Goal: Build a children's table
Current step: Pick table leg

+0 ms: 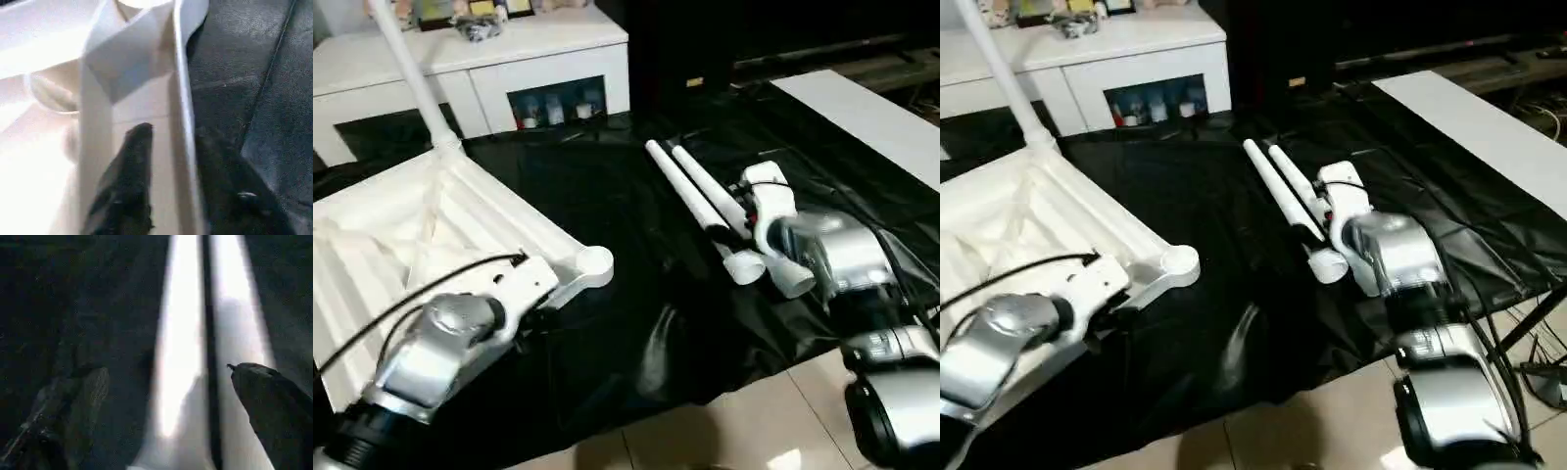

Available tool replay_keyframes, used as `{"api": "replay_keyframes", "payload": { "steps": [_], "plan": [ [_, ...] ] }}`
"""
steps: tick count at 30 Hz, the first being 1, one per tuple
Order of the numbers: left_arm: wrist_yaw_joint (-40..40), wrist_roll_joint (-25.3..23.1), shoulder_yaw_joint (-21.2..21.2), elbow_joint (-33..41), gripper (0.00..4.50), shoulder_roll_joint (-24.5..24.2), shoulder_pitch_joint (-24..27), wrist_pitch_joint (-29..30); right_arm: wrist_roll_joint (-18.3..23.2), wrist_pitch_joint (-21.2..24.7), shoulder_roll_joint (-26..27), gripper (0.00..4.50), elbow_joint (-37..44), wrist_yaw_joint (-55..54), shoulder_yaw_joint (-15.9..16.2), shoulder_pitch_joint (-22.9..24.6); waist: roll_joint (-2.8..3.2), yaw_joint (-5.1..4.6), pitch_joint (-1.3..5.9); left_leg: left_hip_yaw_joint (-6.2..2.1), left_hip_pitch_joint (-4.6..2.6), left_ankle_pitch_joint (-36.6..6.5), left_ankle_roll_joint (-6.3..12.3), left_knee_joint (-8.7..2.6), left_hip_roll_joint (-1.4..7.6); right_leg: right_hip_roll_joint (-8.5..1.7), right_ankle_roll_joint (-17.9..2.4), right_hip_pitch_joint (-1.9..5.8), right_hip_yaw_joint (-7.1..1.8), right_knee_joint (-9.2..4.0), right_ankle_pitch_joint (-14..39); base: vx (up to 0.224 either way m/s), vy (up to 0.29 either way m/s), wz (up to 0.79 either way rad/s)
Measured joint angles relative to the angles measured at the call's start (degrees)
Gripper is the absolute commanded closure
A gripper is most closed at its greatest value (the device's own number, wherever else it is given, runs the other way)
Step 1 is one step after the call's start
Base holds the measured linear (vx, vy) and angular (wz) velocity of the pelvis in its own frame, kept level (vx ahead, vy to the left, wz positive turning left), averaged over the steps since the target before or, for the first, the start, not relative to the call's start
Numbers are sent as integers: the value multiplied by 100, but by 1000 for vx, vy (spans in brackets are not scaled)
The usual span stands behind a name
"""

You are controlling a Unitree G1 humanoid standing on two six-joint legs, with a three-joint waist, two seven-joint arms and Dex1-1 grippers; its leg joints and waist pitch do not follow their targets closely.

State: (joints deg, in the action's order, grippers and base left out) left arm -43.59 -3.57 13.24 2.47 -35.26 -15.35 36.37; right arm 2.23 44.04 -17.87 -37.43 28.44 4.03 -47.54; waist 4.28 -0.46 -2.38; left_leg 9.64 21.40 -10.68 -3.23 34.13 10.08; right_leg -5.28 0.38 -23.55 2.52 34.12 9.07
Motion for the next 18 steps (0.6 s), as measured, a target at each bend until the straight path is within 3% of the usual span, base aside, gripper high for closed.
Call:
{"api": "replay_keyframes", "payload": {
  "steps": [6, 11, 18],
  "plan": [
    [-679, 585, -566, 551, 300, -333, -46, -296, -81, -189, 201, 0, -1126, 138, 155, -367, -57, 98, -8, 4, 51, 0, 0, 31, 1, -5, -9, -38, -3, 13, -5, 0, 0, 0],
    [-1065, 1065, -569, 1063, 298, -322, -50, -173, -162, -204, 304, 58, -1733, -252, 81, -687, -99, 250, -6, 13, 53, 1, 1, 45, 2, -9, -15, -39, -9, 25, -9, 0, 0, 0],
    [-1244, 1293, -568, 1237, 298, -346, -81, -9, -188, -220, 299, 119, -2143, -298, 67, -878, -101, 261, -7, 16, 49, 1, 0, 48, 2, -9, -14, -38, -18, 50, -8, 0, 0, 0]
  ]
}}
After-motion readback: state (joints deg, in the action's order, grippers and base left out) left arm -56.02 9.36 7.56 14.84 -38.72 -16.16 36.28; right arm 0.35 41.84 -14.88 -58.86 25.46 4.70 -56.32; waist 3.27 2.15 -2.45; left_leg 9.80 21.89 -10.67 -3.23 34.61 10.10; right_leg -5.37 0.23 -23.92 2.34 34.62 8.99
